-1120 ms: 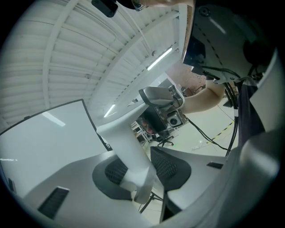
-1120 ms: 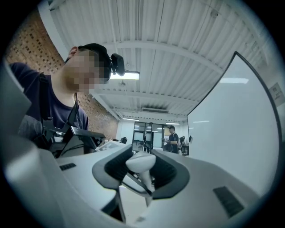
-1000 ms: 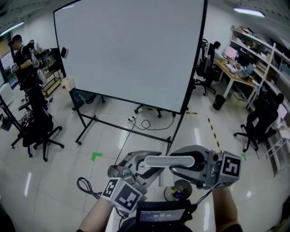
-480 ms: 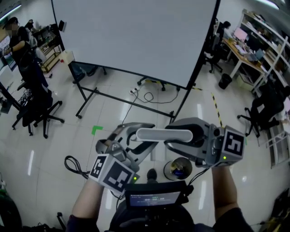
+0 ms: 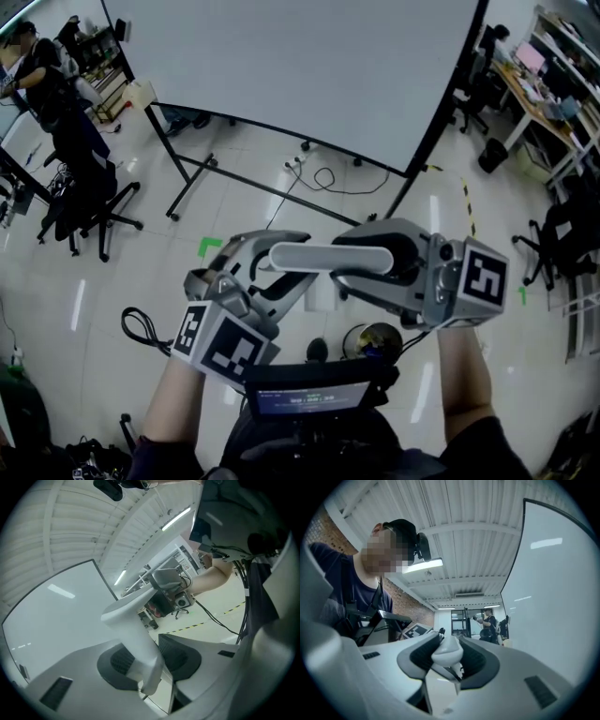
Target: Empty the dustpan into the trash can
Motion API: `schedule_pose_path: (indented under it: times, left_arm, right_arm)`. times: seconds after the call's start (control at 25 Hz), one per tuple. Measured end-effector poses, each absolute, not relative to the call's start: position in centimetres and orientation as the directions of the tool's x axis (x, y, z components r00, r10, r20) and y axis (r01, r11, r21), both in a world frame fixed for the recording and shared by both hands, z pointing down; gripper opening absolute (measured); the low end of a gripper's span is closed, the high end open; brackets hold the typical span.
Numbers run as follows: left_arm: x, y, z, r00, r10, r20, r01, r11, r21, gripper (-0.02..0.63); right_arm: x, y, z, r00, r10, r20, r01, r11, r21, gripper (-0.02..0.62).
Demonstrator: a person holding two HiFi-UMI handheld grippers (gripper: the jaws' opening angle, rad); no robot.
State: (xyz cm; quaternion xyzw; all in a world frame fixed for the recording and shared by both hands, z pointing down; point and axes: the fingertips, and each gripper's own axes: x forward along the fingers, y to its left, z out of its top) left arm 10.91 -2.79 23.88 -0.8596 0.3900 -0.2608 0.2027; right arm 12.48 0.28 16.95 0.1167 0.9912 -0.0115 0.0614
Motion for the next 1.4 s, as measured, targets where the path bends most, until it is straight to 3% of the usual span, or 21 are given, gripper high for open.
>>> schedule_pose_path:
  times: [0.4, 0.88, 1.4]
  left_arm:
    - [9.8, -9.2, 23.3, 0.403, -0.847, 0.348, -0.614, -0.532, -0.583, 0.135]
    - [10.4, -11.3, 22.6, 0.388, -0.846, 0.367, -0.578, -0.533, -0.618, 0.138]
    - [8.6, -13.4, 22.4, 0.441, -0.845, 0.302, -0.608, -0.529, -0.592, 0.14]
  right_arm:
    - [12.4, -6.3, 16.3, -0.887, 0.394, -0.24, 0.404, 0.915, 0.01, 0.152]
    - [13.4, -8.5, 15.9, -0.888, 0.386, -0.251, 0.392, 0.92, 0.028, 0.152]
    - [10.9, -10.1, 15.3, -0.895, 0.395, -0.209, 0.393, 0.918, 0.051, 0.153]
